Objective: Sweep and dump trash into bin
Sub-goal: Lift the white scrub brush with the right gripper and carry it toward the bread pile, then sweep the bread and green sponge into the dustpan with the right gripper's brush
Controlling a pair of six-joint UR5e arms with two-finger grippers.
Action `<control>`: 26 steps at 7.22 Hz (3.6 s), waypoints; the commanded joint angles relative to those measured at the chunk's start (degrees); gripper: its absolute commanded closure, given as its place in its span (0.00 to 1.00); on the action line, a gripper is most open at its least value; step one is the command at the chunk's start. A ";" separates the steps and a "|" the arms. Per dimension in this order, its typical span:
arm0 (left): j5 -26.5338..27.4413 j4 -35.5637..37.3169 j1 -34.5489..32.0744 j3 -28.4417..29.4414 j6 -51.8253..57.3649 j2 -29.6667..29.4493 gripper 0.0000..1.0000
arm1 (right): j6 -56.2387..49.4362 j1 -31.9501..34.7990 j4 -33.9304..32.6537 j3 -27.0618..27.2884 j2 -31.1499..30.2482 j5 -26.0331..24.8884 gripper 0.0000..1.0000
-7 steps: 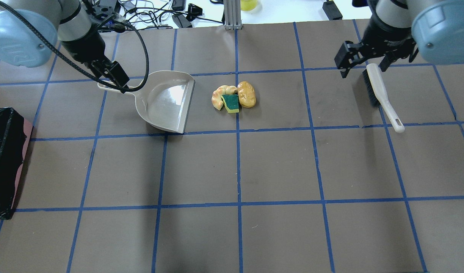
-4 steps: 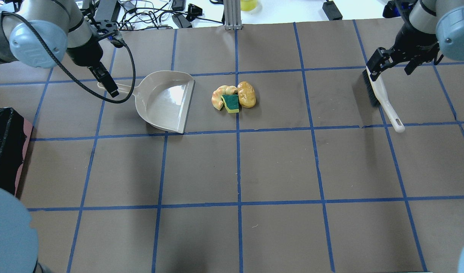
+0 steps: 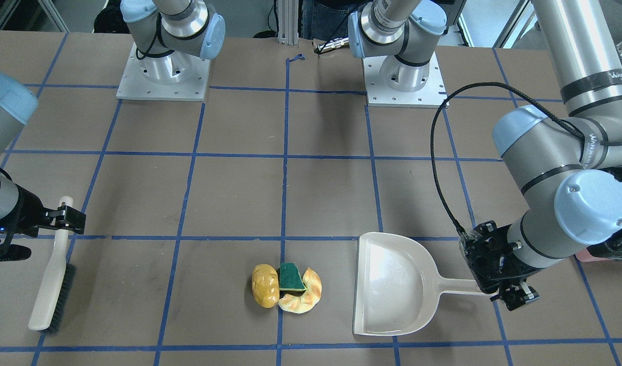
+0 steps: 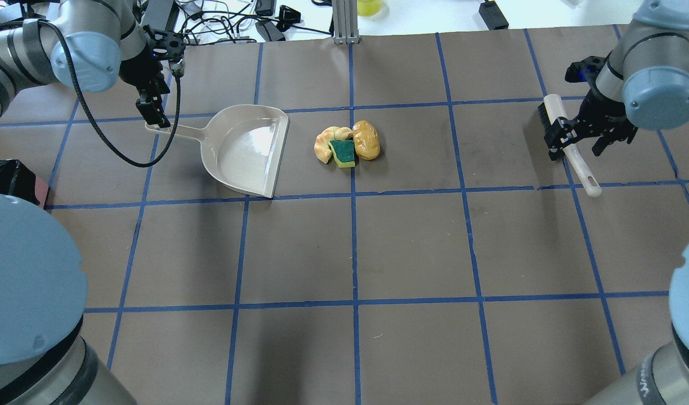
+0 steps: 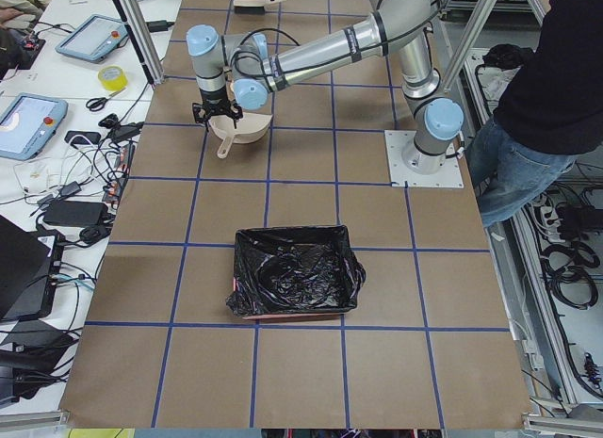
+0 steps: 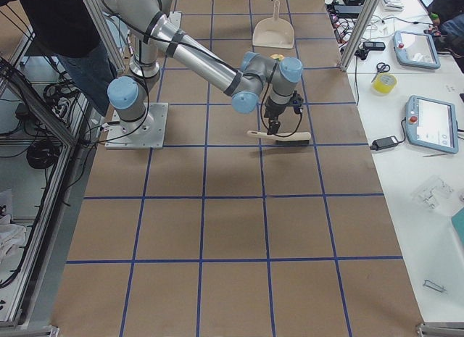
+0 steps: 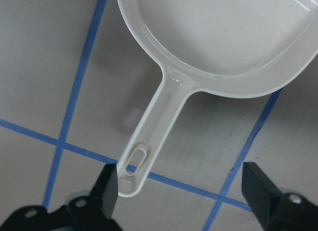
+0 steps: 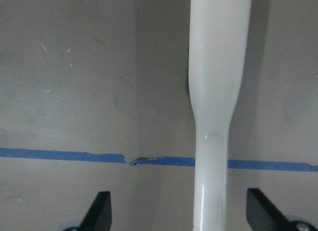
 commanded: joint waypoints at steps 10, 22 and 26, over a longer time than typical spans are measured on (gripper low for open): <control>-0.41 3.03 0.41 -5.68 4.26 -2.46 0.07 | 0.44 -2.54 -1.91 4.11 -1.23 -1.73 0.74; -0.32 3.03 0.58 -5.86 4.26 -2.19 0.37 | 46.62 36.10 9.85 -3.08 -4.49 -4.90 1.00; -0.32 3.03 -0.11 -5.77 4.17 -1.57 0.89 | 53.17 41.58 9.87 -6.51 2.27 -5.08 1.00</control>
